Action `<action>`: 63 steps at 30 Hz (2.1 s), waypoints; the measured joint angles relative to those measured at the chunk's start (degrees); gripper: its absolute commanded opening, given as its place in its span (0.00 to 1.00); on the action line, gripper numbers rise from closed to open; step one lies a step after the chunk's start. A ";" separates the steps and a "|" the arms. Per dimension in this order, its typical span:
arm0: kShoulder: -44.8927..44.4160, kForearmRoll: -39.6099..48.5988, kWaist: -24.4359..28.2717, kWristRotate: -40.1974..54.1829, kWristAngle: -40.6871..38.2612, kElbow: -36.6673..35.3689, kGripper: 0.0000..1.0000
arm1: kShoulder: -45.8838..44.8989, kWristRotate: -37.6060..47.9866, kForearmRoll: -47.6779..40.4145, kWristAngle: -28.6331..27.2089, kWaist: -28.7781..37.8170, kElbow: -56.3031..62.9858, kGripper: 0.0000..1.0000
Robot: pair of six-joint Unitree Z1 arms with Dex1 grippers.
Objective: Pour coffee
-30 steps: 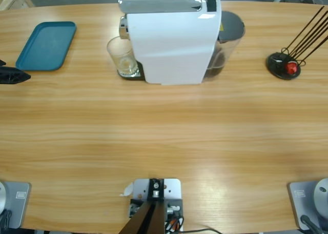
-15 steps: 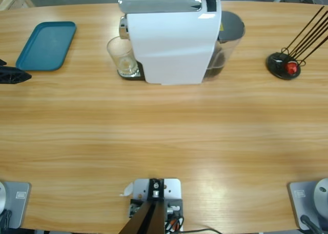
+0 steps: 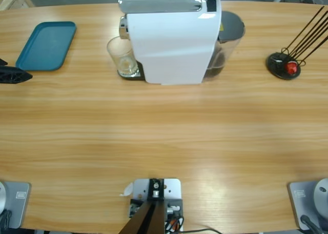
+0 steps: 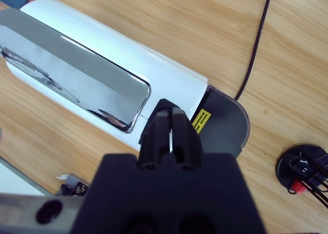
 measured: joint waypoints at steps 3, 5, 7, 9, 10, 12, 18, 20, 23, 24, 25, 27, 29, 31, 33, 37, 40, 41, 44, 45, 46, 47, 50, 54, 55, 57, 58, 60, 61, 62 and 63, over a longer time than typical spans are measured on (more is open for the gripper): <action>0.00 0.00 0.00 0.00 0.00 0.00 1.00 | 0.00 0.00 0.00 0.00 0.00 0.00 0.00; 0.00 0.00 0.00 0.00 0.00 0.03 1.00 | 0.00 0.00 0.00 0.00 0.00 0.00 0.00; 0.00 0.00 0.00 0.00 0.00 0.18 1.00 | 0.00 0.00 0.00 0.00 0.00 0.00 0.00; 0.01 0.00 0.00 0.00 0.00 0.28 1.00 | 0.00 0.00 0.00 0.00 0.00 0.00 0.00; 0.01 0.00 0.00 0.00 0.00 0.34 1.00 | 0.00 0.00 0.00 0.00 0.00 0.00 0.00; 0.01 0.00 0.00 0.00 0.00 0.49 1.00 | 0.00 0.00 0.00 0.00 0.00 0.00 0.00; 0.01 -0.01 0.00 0.00 0.00 0.87 1.00 | 0.00 0.00 0.00 0.00 0.00 0.00 0.00; 0.01 -0.01 0.00 0.00 0.00 0.89 1.00 | 0.00 0.00 0.01 0.00 0.00 0.17 0.00; 0.02 -0.01 0.00 0.00 0.00 0.89 1.00 | 0.00 0.00 0.01 0.00 0.00 0.69 0.00; 0.02 -0.03 0.00 0.00 0.00 0.89 1.00 | 0.00 0.00 0.01 0.00 0.00 0.79 0.00; 0.03 -0.07 0.00 0.00 0.00 0.89 1.00 | -0.01 0.00 0.01 0.00 0.00 0.86 0.00; 0.09 -0.21 0.00 0.00 0.00 0.89 1.00 | -0.05 0.00 0.01 0.00 0.00 1.05 0.00; 0.22 -0.27 0.00 0.00 0.00 0.90 1.00 | -0.10 0.00 0.00 0.00 0.00 1.22 0.00; 0.27 -0.28 0.00 0.00 0.00 0.90 1.00 | -0.11 0.00 0.00 0.00 0.00 1.24 0.00; 0.27 -0.33 0.00 0.00 0.00 1.00 1.00 | -0.16 0.00 0.00 0.00 0.00 1.24 0.00; 0.27 -0.52 0.00 0.00 0.00 1.14 1.00 | -0.24 -1.33 0.03 0.00 0.00 -0.50 0.75; 0.27 -0.73 0.00 0.00 0.00 1.14 1.00 | -0.77 -2.07 0.13 0.00 0.01 -4.91 1.00; 0.27 -0.79 0.00 0.00 0.00 1.14 1.00 | -1.42 -2.16 0.13 0.00 0.06 -5.84 1.00; 0.27 -0.94 -0.31 0.00 -0.01 1.18 1.00 | -5.73 -2.29 0.14 0.00 0.27 -6.37 1.00; 0.27 -1.05 -0.55 0.00 -0.09 1.36 1.00 | -7.35 -2.29 0.14 0.00 0.33 -5.92 1.00; 0.27 -1.34 -0.79 0.00 -0.28 1.71 1.00 | -8.99 -2.29 0.14 0.00 0.38 -4.91 1.00; 0.27 -1.85 -1.09 0.00 -0.62 2.24 1.00 | -10.66 -2.29 0.10 0.00 0.41 -3.16 1.00; 0.27 -3.82 -2.52 0.02 -1.53 4.24 1.00 | -15.31 -2.29 -1.42 0.00 0.46 4.25 1.00; 0.27 -5.58 -3.90 0.70 -2.25 4.64 1.00 | -20.72 -0.93 -6.13 0.04 0.46 14.81 1.00; 0.27 -5.89 -4.06 1.19 -2.25 4.64 1.00 | -22.12 -0.70 -7.59 0.04 0.47 17.14 1.00; 0.28 -6.72 -4.45 2.10 -2.35 4.71 1.00 | -24.58 -0.59 -10.94 0.14 0.47 22.30 1.00; 0.35 -7.14 -4.61 2.53 -2.43 4.86 1.00 | -25.67 -0.59 -12.50 0.15 0.47 25.07 1.00; 0.73 -8.40 -4.85 3.74 -2.60 5.48 1.00 | -28.04 -0.59 -16.48 0.55 0.47 31.52 1.00; 0.95 -9.13 -4.92 4.24 -2.84 5.86 1.00 | -29.25 -0.59 -18.84 0.91 0.55 35.28 1.00; 1.20 -9.84 -4.96 4.59 -3.08 6.19 1.00 | -30.78 -0.59 -21.99 1.23 0.84 39.64 1.00; 1.51 -10.42 -4.99 4.81 -3.20 6.41 1.00 | -32.47 -0.59 -25.54 1.26 1.36 44.63 1.00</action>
